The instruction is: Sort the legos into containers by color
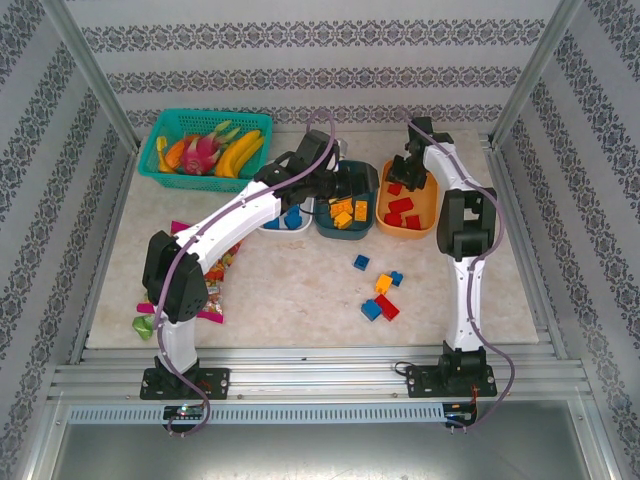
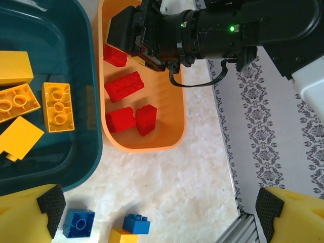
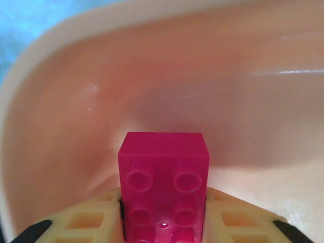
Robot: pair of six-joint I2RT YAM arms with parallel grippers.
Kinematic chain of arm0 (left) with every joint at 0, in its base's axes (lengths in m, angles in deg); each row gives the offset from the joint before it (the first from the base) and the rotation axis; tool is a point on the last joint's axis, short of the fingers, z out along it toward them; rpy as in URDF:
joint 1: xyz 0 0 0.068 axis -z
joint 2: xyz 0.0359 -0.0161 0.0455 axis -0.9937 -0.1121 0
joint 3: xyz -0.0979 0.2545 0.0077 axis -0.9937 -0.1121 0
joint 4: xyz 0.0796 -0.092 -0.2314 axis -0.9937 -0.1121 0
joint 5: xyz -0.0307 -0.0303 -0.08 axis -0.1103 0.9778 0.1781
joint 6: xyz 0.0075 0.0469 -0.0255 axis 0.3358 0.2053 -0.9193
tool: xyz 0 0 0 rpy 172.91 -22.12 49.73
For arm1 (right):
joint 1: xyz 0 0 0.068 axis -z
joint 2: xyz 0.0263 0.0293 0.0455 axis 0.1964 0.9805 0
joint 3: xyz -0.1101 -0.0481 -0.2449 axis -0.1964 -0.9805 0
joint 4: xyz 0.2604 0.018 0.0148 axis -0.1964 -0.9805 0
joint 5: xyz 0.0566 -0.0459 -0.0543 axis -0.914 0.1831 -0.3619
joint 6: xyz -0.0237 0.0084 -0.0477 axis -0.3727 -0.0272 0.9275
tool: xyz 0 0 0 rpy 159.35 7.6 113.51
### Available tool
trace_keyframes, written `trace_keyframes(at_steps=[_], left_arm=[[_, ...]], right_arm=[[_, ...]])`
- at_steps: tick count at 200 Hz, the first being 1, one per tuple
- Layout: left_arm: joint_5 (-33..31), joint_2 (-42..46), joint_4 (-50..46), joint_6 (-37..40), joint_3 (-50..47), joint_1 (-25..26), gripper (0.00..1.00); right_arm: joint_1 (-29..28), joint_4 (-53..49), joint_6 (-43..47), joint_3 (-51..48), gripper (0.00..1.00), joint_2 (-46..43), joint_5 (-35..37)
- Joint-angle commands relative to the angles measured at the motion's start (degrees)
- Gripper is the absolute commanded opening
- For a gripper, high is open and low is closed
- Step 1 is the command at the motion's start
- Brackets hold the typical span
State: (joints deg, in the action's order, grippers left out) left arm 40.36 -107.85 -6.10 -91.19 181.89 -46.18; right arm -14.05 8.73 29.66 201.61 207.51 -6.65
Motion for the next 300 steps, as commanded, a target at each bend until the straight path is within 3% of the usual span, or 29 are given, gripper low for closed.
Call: trace_keyframes(at_steps=[1,43,91,127,173,206,237,266,278,300], left_arm=[[0.1,0.55,-1.72,1.88,1.94,-0.71,0.99],[-0.25,1.85,-2.99,2.32,1.63,-0.73,0.98],[-1.45,6.25,-5.11,2.21,-1.67,-0.74,0.98],[-2.81,11.77,-6.74,2.32,-8.26,-0.57,0.96],[-5.67,12.97,-12.15,4.31,-15.25,2.06,0.9],[-8.12,7.48,-14.41,5.51,-14.38,5.7,0.86],[-11.96,-1.08,-19.03,7.82,-6.96,10.06,0.83],[-15.3,-9.47,-23.54,9.0,0.69,12.17,0.77],[-15.65,-12.09,-24.33,9.23,2.95,12.51,0.76],[-17.22,-16.28,-26.19,10.09,7.17,12.97,0.73]], right_arm=[[0.26,-2.56,0.12,2.9,0.44,0.95,-1.66],[0.12,-4.09,0.19,5.03,0.56,-1.51,-1.27],[-0.59,-2.97,-0.76,1.0,0.55,-15.35,1.34],[-3.51,-1.33,-1.63,-9.92,0.55,-31.0,4.94],[-8.51,1.52,-6.12,-36.31,0.56,-56.88,3.96],[-10.54,-4.7,-11.82,-52.74,0.6,-74.59,-0.78],[-10.87,-11.78,-18.1,-63.56,0.7,-88.31,-7.51],[-10.83,-15.66,-22.03,-68.49,0.77,-94.44,-10.14],[-10.98,-15.59,-23.15,-69.01,0.97,-95.56,-10.9],[-10.96,-15.86,-23.68,-68.49,0.97,-96.6,-10.44]])
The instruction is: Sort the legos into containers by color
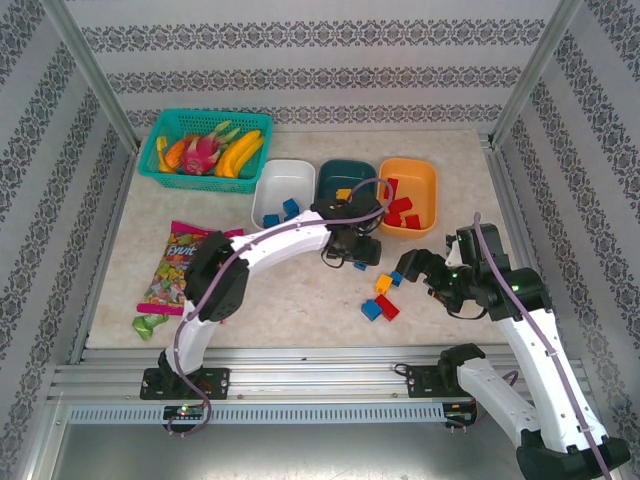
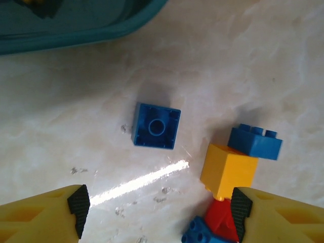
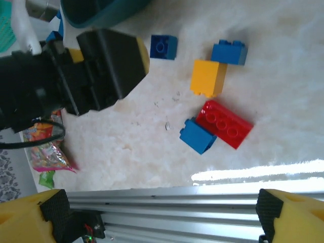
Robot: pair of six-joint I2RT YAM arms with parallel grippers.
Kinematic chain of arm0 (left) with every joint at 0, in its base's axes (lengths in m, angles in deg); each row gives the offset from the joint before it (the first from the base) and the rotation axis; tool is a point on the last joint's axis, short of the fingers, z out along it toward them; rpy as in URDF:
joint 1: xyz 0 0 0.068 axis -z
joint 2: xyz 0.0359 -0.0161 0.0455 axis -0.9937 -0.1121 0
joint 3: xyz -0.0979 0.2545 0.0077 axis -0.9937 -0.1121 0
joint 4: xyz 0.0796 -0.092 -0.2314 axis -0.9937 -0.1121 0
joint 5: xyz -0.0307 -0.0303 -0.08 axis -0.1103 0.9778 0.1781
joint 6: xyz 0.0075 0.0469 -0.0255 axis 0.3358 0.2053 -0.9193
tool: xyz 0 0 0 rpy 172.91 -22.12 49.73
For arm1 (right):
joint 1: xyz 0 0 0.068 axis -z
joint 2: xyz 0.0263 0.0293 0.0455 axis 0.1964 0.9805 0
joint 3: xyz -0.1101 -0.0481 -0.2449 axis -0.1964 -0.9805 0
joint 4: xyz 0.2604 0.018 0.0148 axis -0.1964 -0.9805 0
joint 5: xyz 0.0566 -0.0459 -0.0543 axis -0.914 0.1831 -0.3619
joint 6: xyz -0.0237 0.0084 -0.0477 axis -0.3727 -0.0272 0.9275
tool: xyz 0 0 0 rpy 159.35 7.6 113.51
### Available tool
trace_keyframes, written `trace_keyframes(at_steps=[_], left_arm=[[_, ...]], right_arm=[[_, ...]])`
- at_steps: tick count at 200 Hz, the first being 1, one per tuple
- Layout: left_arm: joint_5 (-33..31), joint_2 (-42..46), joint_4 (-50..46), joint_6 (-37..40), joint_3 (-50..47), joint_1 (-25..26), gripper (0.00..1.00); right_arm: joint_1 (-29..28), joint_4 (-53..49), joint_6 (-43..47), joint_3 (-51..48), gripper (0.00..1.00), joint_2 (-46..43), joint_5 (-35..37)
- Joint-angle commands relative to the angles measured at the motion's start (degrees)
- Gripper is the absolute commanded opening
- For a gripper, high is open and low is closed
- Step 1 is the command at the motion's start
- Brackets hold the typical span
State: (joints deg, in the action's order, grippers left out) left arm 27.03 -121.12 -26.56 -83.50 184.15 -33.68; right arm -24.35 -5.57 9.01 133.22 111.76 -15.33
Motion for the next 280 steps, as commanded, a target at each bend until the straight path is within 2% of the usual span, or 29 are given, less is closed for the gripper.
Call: trace_keyframes(at_steps=[1,38,110,141,164,185,206,233,280], left_arm=[[-4.04,-3.26,-5.89,2.4,5.12,0.52,0.73],[-4.51,-8.75,-7.96,3.63,9.98,0.54,0.7],[-2.88,-13.13,-7.35,4.77,11.68,1.17,0.67],[-2.9,-15.04,-7.67,5.48,13.41,1.19,0.53],[-3.31,-15.8,-7.97,5.75,14.32,1.22,0.48],[-4.2,-15.52,-8.13,5.84,14.52,1.31,0.37],[-5.96,-13.57,-8.96,5.26,14.16,1.38,0.31],[-7.31,-7.75,-9.94,3.44,11.53,1.05,0.3],[-8.48,5.59,-12.04,1.23,3.23,-3.75,0.29]], right_arm=[[-0.68,-1.59,-2.98,-0.08,0.97,-0.89,-1.69],[-0.63,-2.41,-2.74,0.67,0.92,-1.11,-1.13],[-0.68,-2.55,-2.85,0.64,0.91,-1.64,-0.8],[-0.64,-2.37,-3.02,0.37,0.89,-1.6,-1.0],[-0.66,-2.1,-2.85,0.22,0.89,-1.45,-1.09],[-0.68,-2.06,-2.47,0.25,0.89,-1.38,-0.99],[-0.64,-1.9,-1.86,0.12,0.89,-1.22,-0.98],[-0.68,-0.06,0.25,0.18,0.88,-1.05,-2.77],[-1.39,12.27,0.69,1.14,0.88,0.81,-9.55]])
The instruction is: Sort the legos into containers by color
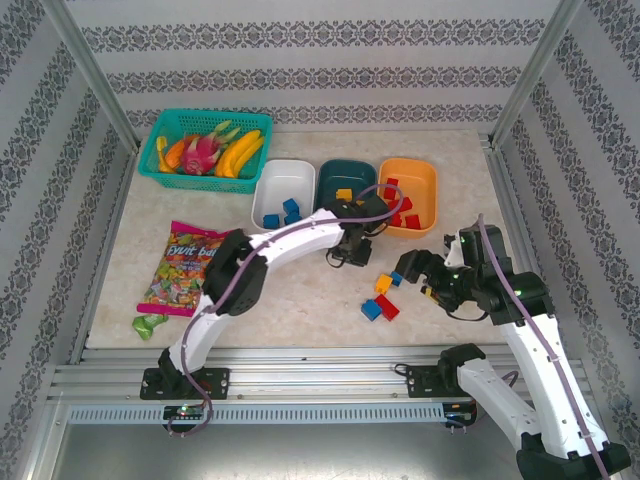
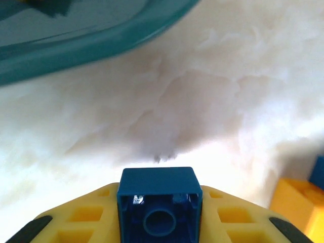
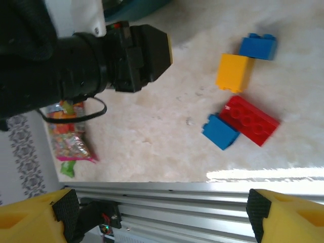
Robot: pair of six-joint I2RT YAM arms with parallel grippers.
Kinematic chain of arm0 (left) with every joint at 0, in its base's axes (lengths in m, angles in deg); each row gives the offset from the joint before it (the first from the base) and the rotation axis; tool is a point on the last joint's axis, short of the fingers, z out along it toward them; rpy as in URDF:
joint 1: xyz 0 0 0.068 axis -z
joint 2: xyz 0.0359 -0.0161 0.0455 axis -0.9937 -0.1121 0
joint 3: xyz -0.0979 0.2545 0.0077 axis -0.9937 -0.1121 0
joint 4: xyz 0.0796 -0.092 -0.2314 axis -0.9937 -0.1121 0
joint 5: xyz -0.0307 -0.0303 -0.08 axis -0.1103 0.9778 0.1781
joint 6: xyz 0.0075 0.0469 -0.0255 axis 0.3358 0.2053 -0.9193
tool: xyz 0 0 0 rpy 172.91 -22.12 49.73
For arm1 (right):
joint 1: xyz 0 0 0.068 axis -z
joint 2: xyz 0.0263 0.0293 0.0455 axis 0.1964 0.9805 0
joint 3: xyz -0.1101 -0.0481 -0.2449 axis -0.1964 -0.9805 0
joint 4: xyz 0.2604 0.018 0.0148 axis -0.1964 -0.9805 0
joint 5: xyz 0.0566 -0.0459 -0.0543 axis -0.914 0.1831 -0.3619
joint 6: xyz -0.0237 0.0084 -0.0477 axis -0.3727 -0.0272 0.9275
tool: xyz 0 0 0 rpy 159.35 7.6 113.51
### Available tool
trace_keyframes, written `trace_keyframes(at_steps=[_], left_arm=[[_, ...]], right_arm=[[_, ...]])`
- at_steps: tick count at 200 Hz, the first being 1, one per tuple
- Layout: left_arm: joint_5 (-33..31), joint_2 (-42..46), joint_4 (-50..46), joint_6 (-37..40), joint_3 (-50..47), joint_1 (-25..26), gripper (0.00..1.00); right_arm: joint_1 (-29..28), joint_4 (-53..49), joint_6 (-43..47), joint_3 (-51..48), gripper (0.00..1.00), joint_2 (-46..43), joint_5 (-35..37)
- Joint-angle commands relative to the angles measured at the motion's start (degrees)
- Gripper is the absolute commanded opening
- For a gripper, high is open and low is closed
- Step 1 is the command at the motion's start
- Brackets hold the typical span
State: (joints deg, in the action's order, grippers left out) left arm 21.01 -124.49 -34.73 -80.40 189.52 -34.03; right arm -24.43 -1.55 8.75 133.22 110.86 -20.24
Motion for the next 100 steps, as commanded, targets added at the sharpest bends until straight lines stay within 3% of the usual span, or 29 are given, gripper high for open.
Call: trace_keyframes(at_steps=[1,52,100], left_arm=[[-2.53,9.2,-4.0,-1.85,-2.25,-3.53,0.29],[-5.6,13.17,-5.88,1.76,-4.03,-15.18,0.3],[-11.66,3.4,-7.05,5.48,3.69,-22.44,0.29]], right_arm=[[-1.35,8.46,0.9,1.16,0.88,1.93,-4.71],[-8.32,19.58,-0.36,4.74,0.87,12.47,-2.37],[-12.6,30.9,-4.45,8.77,0.88,24.28,-0.1]])
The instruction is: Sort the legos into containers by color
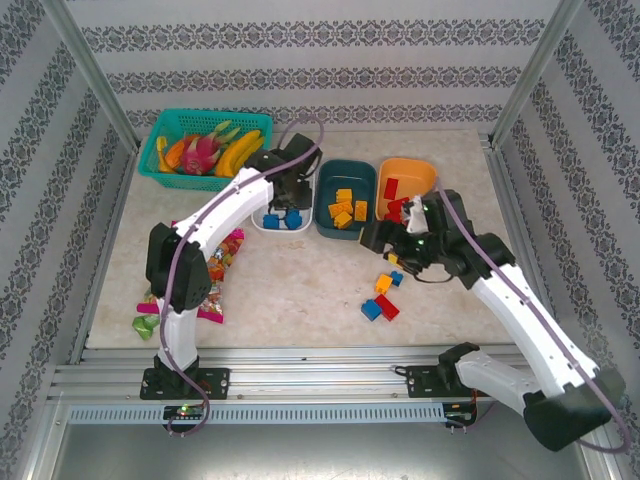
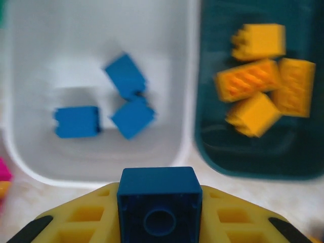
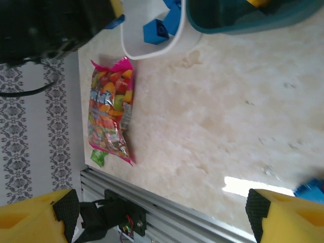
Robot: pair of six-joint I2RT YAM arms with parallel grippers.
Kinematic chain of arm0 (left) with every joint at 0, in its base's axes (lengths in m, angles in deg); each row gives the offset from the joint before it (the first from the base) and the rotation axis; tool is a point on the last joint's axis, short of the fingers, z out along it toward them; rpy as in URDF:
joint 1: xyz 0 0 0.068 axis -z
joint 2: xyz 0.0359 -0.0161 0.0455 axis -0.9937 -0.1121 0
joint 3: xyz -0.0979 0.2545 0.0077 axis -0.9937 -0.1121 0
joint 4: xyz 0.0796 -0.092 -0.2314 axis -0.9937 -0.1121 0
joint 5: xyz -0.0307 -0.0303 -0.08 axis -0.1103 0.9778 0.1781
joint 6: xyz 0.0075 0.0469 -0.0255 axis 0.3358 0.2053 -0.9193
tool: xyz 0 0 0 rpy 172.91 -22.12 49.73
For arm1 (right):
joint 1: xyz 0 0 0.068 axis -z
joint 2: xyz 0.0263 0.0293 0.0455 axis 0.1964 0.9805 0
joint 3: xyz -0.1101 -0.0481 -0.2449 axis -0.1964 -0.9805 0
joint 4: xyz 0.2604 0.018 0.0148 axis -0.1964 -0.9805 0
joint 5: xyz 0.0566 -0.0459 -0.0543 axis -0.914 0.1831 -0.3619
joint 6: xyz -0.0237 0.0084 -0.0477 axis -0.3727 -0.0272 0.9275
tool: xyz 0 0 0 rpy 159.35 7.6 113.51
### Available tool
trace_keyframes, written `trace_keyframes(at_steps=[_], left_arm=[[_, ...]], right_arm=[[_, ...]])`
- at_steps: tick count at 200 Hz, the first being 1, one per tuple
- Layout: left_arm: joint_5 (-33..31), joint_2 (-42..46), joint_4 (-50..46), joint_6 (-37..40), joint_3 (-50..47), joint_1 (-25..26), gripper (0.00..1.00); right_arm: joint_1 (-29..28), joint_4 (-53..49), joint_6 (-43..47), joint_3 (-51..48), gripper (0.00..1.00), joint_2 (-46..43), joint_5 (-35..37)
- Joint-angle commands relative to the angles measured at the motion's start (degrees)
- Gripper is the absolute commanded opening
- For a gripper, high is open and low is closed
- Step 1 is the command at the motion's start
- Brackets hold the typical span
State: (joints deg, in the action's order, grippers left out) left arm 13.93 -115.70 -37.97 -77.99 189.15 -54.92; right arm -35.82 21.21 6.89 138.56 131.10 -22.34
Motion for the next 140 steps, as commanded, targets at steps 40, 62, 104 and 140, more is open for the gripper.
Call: trace_keyframes(at_steps=[40,62,104,140], left_arm=[[-6.75,-12.08,-4.08,2.44,8.77,-4.66,0.29],[-6.69,-15.78,-5.51,2.58,12.5,-5.81,0.29],[-5.13,-19.41,-5.95,3.12,15.21,-6.92,0.3],[-3.68,-19.99,-5.61,2.35,13.84,-7.53,0.36]], right_arm=[[-1.83,12.03,-4.25,6.85,0.88,9.56,2.05],[-2.05,11.95,-4.41,6.86,0.88,9.86,2.37],[-2.14,11.55,-4.92,4.45,0.88,8.58,2.72],[-2.14,11.04,-4.96,3.89,0.88,8.1,3.04]])
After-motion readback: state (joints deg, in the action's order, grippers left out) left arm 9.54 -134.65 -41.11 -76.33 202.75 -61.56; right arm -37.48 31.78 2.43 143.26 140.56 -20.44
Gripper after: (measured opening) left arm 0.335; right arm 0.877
